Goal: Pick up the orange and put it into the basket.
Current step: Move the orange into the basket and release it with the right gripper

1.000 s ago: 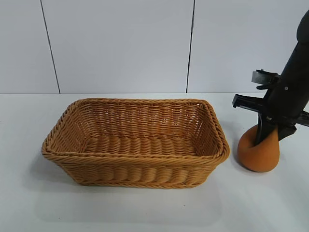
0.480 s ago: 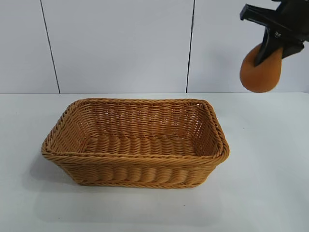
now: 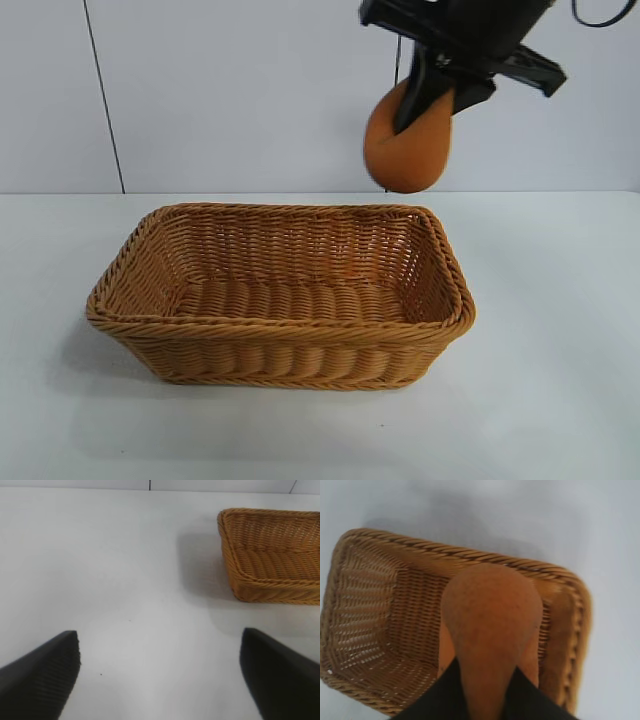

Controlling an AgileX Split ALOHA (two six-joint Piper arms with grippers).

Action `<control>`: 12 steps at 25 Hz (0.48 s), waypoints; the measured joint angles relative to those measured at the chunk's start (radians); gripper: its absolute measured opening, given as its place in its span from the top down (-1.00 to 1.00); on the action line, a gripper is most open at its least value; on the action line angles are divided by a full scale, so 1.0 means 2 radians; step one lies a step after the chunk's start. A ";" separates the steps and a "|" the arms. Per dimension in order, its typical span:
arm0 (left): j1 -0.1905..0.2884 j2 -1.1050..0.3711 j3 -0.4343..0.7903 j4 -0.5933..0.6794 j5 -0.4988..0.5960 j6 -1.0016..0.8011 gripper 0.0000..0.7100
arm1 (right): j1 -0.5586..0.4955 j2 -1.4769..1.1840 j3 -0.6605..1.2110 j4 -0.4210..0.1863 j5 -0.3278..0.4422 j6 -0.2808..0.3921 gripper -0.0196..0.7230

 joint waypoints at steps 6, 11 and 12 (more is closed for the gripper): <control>0.000 0.000 0.000 0.000 0.000 0.000 -0.74 | 0.050 0.056 0.000 0.005 -0.040 0.000 0.83; 0.000 0.000 0.000 0.000 0.000 0.000 -0.74 | 0.057 0.117 0.000 0.005 -0.065 0.000 0.83; 0.000 0.000 0.000 0.000 0.000 0.000 -0.74 | 0.057 0.129 0.000 0.005 -0.071 0.000 0.83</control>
